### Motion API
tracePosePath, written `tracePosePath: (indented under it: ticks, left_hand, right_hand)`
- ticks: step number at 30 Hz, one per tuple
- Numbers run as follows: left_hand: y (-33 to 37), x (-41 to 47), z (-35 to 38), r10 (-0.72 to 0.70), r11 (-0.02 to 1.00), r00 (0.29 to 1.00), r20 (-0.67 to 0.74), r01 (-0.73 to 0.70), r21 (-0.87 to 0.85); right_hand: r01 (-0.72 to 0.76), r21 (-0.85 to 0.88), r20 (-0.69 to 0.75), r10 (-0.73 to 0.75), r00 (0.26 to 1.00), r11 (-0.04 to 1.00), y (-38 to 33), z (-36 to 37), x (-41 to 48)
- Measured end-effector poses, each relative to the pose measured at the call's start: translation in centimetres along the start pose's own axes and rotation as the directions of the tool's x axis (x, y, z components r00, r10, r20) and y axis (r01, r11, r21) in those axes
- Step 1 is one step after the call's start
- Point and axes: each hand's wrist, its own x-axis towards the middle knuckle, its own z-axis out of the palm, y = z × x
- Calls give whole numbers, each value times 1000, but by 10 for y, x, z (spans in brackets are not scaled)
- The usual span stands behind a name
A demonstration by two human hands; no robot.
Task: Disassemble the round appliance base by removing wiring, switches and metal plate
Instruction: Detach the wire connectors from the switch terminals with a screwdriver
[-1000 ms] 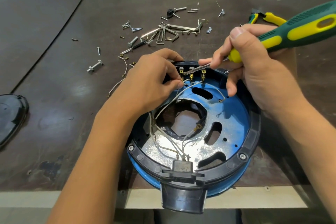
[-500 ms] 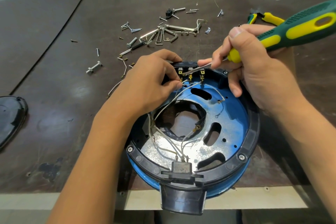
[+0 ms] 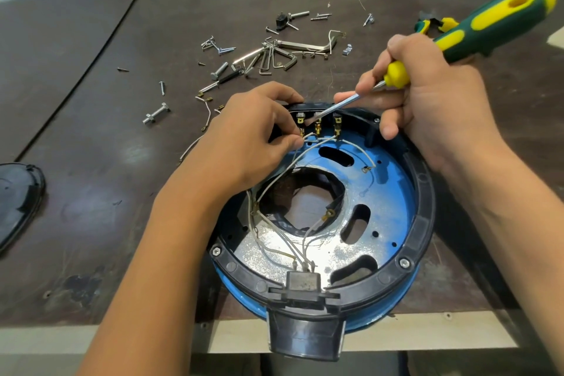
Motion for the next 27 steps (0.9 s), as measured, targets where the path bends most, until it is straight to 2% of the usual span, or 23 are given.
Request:
tracePosePath:
  ticks: [12,27]
  left_hand:
    - [1,0,0,3,1000,1000,-13,-3,4]
    - [2,0,-1,-6,1000,1000,-9,6,8]
  right_hand:
    - [-3,17,-34,3,999,1000,0,4,7]
    - [102,37,4,-102,995,994,2,2,-2]
